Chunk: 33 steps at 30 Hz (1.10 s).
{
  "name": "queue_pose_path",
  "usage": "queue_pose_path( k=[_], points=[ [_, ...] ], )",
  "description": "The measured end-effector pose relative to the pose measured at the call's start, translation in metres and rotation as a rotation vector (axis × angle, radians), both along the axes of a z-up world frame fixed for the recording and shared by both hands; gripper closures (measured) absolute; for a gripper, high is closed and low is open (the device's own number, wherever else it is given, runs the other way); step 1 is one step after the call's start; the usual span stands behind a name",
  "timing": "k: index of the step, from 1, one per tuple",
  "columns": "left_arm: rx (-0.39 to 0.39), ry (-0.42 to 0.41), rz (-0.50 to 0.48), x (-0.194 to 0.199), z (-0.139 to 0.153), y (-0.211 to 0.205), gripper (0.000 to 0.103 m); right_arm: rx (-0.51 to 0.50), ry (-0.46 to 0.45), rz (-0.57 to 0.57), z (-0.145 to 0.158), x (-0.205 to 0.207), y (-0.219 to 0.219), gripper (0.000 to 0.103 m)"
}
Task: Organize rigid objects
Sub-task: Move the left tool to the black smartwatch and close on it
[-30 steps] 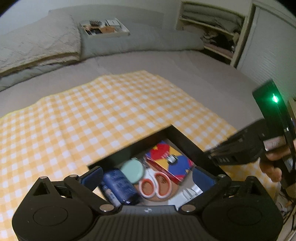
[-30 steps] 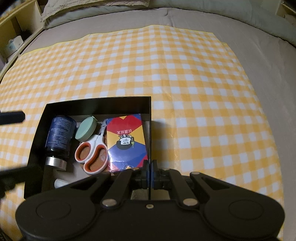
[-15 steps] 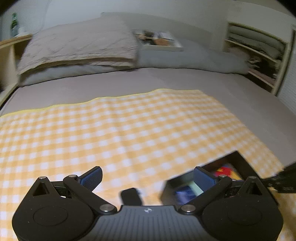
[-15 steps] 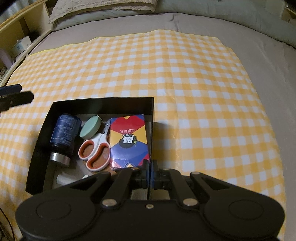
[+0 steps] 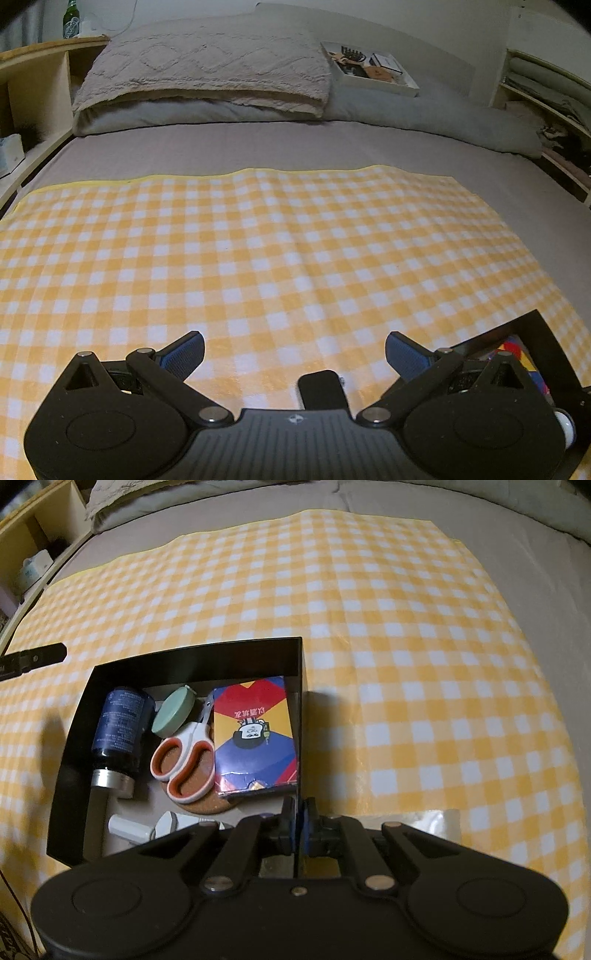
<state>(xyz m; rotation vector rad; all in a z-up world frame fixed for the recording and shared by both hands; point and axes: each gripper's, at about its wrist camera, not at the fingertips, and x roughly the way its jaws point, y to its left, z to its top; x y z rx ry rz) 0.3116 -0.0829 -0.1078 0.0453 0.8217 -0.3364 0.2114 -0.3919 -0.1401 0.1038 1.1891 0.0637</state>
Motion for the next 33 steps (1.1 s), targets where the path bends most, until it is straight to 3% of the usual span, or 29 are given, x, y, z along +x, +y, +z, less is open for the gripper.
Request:
queue_pose_path(
  k=[7,12,16,18,24,33],
  points=[
    [0.014,-0.014,0.037,0.009,-0.003,0.009,0.005,-0.027,0.011,-0.003,-0.002,0.001,0.004,0.099],
    [0.046,0.106,0.009,0.020,-0.018,0.010,0.019,-0.031,0.013,0.001,-0.003,0.002,0.005,0.099],
    [0.005,0.202,-0.004,0.021,-0.032,0.009,0.036,-0.031,0.016,0.002,-0.003,0.003,0.006,0.099],
    [-0.009,0.232,-0.004,0.021,-0.037,0.006,0.038,-0.038,0.017,0.006,-0.005,0.003,0.006,0.099],
    [0.046,0.227,-0.061,0.019,-0.049,-0.018,0.038,-0.043,0.026,0.009,-0.009,0.004,0.008,0.099],
    [0.202,0.175,-0.145,0.017,-0.059,-0.036,0.041,-0.041,0.027,0.012,-0.008,0.004,0.005,0.099]
  ],
)
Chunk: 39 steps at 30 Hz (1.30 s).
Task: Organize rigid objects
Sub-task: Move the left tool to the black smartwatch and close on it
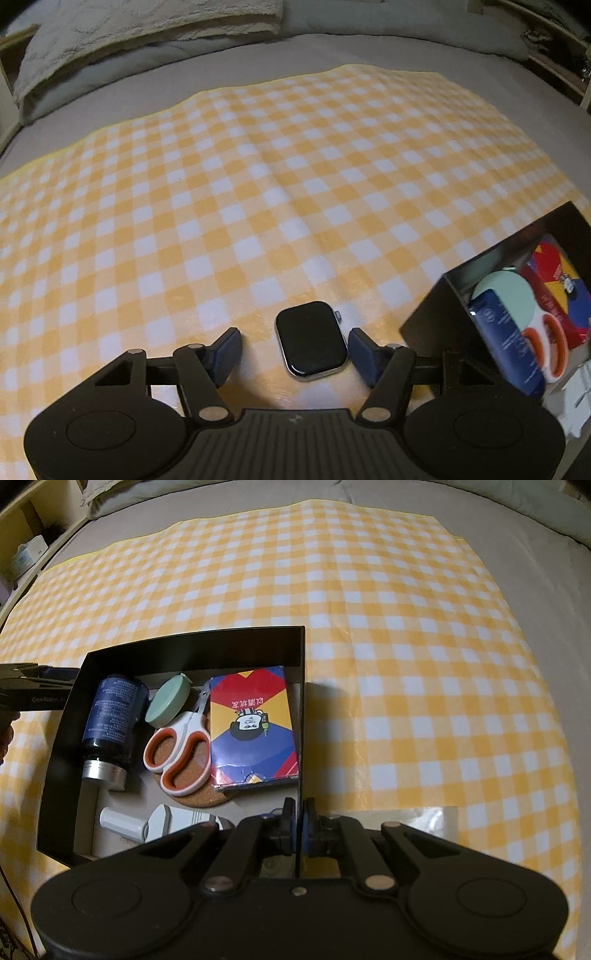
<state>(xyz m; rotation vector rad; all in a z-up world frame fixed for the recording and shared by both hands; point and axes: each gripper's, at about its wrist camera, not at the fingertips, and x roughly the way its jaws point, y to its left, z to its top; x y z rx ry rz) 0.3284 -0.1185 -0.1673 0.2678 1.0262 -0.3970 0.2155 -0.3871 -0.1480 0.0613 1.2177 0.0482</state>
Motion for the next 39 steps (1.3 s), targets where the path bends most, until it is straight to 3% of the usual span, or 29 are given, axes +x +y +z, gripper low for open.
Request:
queue_pose_path(
  k=[4,8,16,20,24,30,34,39],
  points=[
    [0.023,-0.017,0.008,0.003,0.000,0.012,0.049,-0.011,0.009,0.010,-0.002,0.002,0.002,0.099],
    [0.021,-0.043,0.009,0.004,0.001,0.020,0.049,-0.018,0.018,0.020,-0.006,0.002,0.006,0.099],
    [0.092,-0.178,-0.178,-0.005,0.004,-0.001,0.049,-0.018,0.019,0.021,-0.005,0.002,0.005,0.099],
    [0.104,-0.164,-0.208,-0.003,-0.001,-0.006,0.049,-0.018,0.018,0.022,-0.005,0.002,0.005,0.099],
    [0.092,-0.144,-0.218,0.000,0.000,-0.005,0.064,-0.018,0.018,0.022,-0.005,0.002,0.005,0.099],
    [0.084,-0.117,-0.216,-0.003,0.005,-0.002,0.067,-0.023,0.018,0.024,-0.005,0.002,0.005,0.099],
    [0.059,-0.121,-0.207,-0.004,0.011,-0.003,0.082,-0.019,0.018,0.021,-0.007,0.003,0.007,0.099],
    [0.031,-0.106,-0.178,-0.006,0.015,0.000,0.085,-0.021,0.018,0.023,-0.005,0.002,0.006,0.099]
  ],
)
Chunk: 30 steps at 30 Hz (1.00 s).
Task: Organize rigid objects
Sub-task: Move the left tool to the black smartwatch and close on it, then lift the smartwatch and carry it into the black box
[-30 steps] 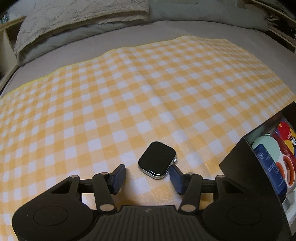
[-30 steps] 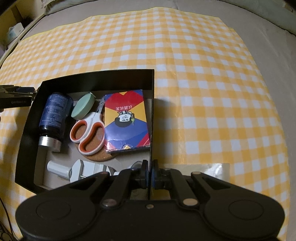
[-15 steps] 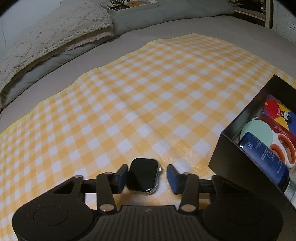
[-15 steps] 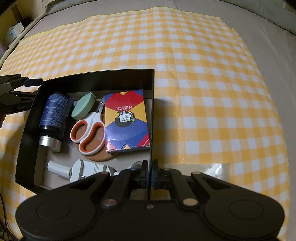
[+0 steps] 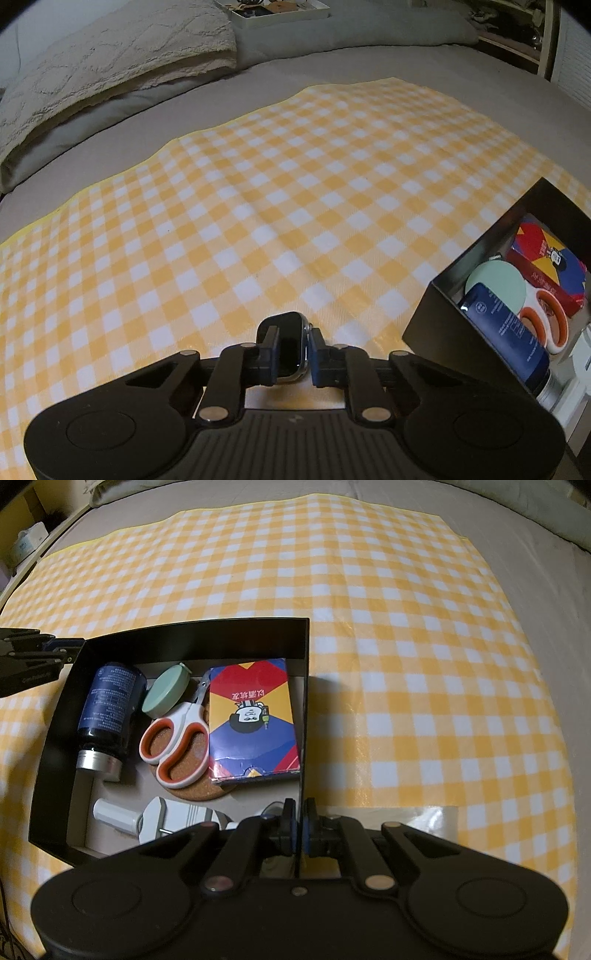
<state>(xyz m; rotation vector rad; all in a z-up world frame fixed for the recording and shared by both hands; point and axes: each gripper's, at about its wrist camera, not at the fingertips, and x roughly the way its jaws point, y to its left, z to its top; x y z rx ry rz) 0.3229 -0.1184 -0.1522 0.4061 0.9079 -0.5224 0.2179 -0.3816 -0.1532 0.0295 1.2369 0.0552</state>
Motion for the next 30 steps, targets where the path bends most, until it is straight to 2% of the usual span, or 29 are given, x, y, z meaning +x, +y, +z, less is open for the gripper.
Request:
queue_pose_path(
  k=[6,12,17,19,21,27,30],
  points=[
    [0.045,-0.014,-0.001,-0.002,-0.006,-0.002,0.066,-0.003,0.000,0.001,0.000,0.000,0.000,0.099],
    [0.042,-0.010,0.016,0.008,-0.010,0.003,0.055,-0.003,0.001,0.002,0.000,0.000,0.000,0.099],
    [0.009,0.006,0.032,0.014,-0.012,0.005,0.055,-0.001,0.001,0.001,0.000,0.000,0.001,0.099],
    [-0.018,0.040,0.053,0.018,-0.012,0.007,0.062,-0.001,0.001,0.002,-0.001,0.000,0.001,0.099],
    [-0.045,0.070,0.072,0.021,-0.010,0.009,0.063,-0.002,0.001,0.002,0.001,0.000,-0.001,0.099],
    [-0.064,0.061,0.121,0.018,0.000,0.011,0.063,-0.004,0.001,0.002,-0.001,0.000,0.000,0.099],
    [-0.134,0.056,0.148,0.015,0.014,0.015,0.063,-0.002,0.001,0.002,0.000,0.000,0.000,0.099]
  ],
)
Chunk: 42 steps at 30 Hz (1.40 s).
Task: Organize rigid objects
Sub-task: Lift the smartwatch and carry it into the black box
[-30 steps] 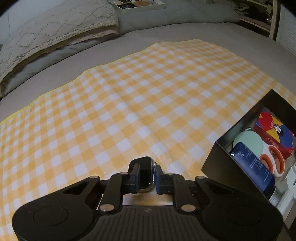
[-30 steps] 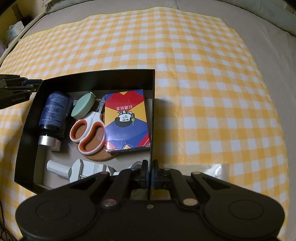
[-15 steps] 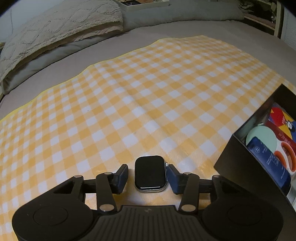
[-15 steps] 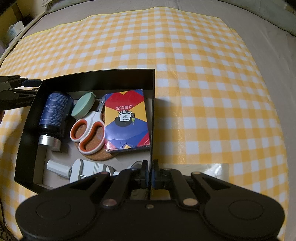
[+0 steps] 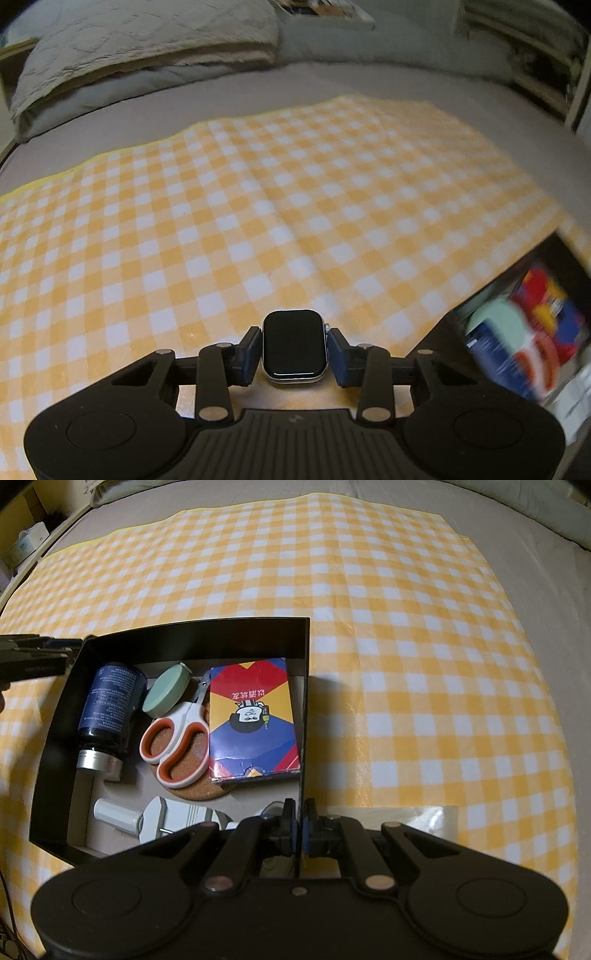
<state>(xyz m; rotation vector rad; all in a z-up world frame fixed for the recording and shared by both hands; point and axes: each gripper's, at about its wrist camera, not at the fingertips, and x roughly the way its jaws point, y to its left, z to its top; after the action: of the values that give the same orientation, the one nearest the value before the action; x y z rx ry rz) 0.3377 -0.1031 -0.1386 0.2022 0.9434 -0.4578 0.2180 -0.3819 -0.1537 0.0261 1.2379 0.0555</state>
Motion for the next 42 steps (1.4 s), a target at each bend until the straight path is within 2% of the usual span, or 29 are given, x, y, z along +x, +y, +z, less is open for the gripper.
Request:
queue_pose_path(
  k=[5,12,19,27,31,40,41,42],
  points=[
    [-0.094,-0.011,-0.009,-0.014,0.026,-0.002,0.063,-0.001,0.000,0.000,0.000,0.000,0.000,0.099],
    [-0.192,-0.007,-0.117,-0.048,0.054,-0.023,0.063,-0.013,0.001,0.004,-0.002,0.000,0.002,0.099],
    [-0.239,0.059,-0.247,-0.084,0.056,-0.058,0.063,-0.016,0.000,0.005,-0.002,0.001,0.003,0.099],
    [-0.154,0.129,-0.377,-0.112,0.033,-0.094,0.063,-0.016,0.001,0.006,-0.001,0.001,0.003,0.099],
    [-0.106,0.122,-0.389,-0.115,0.025,-0.101,0.063,-0.016,0.001,0.007,-0.001,0.001,0.003,0.099],
    [-0.056,0.118,-0.407,-0.108,0.008,-0.108,0.062,-0.017,0.001,0.006,-0.001,0.001,0.003,0.099],
    [-0.053,0.119,-0.406,-0.108,0.007,-0.107,0.061,-0.017,0.001,0.006,-0.001,0.001,0.002,0.099],
    [-0.051,0.122,-0.405,-0.108,0.007,-0.107,0.057,-0.017,0.001,0.006,-0.001,0.001,0.002,0.099]
  ],
)
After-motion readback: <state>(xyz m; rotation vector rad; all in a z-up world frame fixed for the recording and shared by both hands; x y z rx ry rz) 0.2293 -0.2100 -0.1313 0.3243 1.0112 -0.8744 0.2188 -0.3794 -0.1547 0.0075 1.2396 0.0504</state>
